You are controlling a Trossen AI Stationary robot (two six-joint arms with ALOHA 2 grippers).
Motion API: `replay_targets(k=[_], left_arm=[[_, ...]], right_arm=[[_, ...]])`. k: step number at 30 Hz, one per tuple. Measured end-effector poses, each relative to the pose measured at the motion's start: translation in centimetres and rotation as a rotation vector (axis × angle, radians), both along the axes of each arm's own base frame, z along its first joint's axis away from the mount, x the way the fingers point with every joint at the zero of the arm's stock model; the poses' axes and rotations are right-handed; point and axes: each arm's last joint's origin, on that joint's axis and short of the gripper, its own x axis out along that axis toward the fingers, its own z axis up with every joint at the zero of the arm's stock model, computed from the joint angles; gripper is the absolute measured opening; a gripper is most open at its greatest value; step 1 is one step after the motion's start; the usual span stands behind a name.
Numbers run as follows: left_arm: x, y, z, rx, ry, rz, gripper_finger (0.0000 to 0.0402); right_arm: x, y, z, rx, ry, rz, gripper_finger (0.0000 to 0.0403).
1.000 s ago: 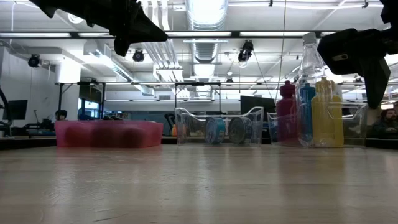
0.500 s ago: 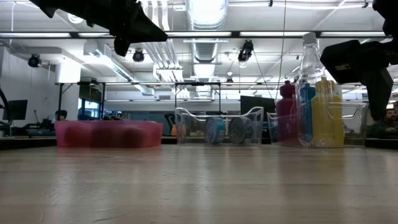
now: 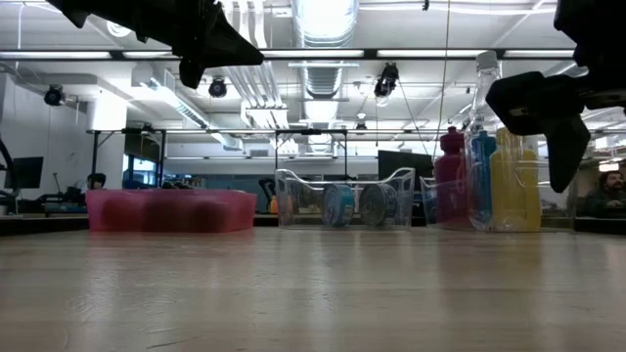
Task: Pick & Place Food Item
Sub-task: Put the blue pink tuna can into the left transparent bin
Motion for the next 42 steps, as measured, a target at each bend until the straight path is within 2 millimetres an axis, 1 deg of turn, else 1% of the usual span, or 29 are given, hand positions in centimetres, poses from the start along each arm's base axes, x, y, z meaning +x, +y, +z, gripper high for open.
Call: replay_targets(k=[5, 11, 20, 24, 27, 32, 38, 42], left_arm=[[0.0, 0.0, 0.0, 0.000, 0.000, 0.000, 0.0003], [0.0, 0.0, 0.0, 0.000, 0.000, -0.001, 0.0003], [0.0, 0.0, 0.0, 0.002, 0.001, -0.002, 0.0003], [0.0, 0.0, 0.0, 0.003, 0.001, -0.003, 0.0003], [0.0, -0.1, 0.0, 0.003, 0.001, -0.004, 0.0003], [0.0, -0.1, -0.1, 0.004, 0.009, -0.004, 0.0003], [0.0, -0.1, -0.1, 0.004, 0.009, -0.004, 0.0003], [0.0, -0.1, -0.1, 0.003, 0.009, -0.004, 0.0003]], right_arm=[[0.4, -0.7, 0.0, -0.056, -0.029, -0.032, 0.0228], [1.2, -2.3, 0.0, -0.155, -0.075, -0.100, 0.0228], [3.6, -4.8, 0.8, -0.161, -0.208, -0.151, 0.0228], [3.8, -5.5, 0.8, -0.175, -0.200, -0.165, 0.0228], [3.5, -5.3, 0.6, -0.178, -0.176, -0.148, 0.0228], [2.7, -4.0, 0.4, -0.127, -0.122, -0.075, 0.0228], [2.0, -2.3, 0.6, -0.101, -0.132, -0.001, 0.0228], [1.9, -2.0, 0.4, -0.103, -0.127, 0.012, 0.0228]])
